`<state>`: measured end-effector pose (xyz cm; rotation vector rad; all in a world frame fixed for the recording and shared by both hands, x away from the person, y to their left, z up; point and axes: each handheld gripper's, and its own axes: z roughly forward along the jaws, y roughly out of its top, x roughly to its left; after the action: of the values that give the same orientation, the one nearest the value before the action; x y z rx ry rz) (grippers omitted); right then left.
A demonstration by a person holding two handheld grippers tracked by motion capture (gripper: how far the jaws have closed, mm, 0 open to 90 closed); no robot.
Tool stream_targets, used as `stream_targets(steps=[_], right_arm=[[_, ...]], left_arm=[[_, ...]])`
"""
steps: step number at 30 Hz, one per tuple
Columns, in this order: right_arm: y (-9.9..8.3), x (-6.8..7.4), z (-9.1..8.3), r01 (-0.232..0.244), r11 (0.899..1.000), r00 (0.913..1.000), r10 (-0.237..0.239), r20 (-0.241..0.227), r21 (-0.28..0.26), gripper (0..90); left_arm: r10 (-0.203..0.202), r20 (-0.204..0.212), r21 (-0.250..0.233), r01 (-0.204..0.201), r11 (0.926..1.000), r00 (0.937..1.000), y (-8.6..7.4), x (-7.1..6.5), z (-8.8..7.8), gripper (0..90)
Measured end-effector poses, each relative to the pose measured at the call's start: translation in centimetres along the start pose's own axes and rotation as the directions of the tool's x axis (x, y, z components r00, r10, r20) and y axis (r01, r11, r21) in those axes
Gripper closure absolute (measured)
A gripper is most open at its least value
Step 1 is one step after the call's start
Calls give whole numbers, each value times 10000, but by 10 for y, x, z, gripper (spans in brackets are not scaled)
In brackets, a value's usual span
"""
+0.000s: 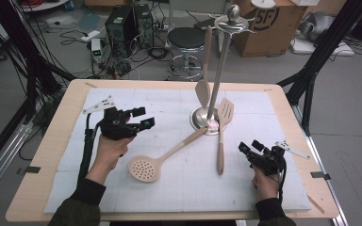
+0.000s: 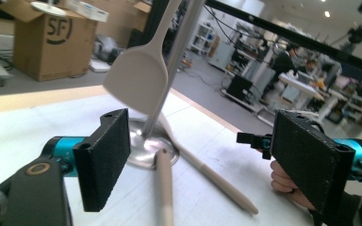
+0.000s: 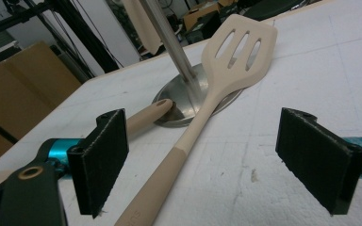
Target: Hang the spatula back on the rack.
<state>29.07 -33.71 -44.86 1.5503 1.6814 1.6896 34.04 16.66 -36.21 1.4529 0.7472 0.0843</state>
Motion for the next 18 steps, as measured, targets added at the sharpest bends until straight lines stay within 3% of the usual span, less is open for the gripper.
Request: stream_targets(steps=[10, 14, 16, 18], right_arm=[[-3, 4, 3, 118, 9998, 9999, -118, 36, 172, 172], [-3, 5, 4, 141, 9996, 9999, -143, 91, 242, 171], [-4, 6, 4, 196, 9995, 9997, -199, 111, 266, 171], [-4, 7, 5, 299, 9992, 9994, -304, 150, 277, 171]], left_arm=[[-808, -434, -713, 776, 9944, 9958, -43, 14, -53, 197], [-920, -705, -677, 872, 9939, 9933, -57, 19, -65, 197], [-880, -866, -499, 839, 9952, 9923, -59, 21, -68, 197], [-937, -843, -616, 886, 9942, 9920, -60, 21, -70, 197]])
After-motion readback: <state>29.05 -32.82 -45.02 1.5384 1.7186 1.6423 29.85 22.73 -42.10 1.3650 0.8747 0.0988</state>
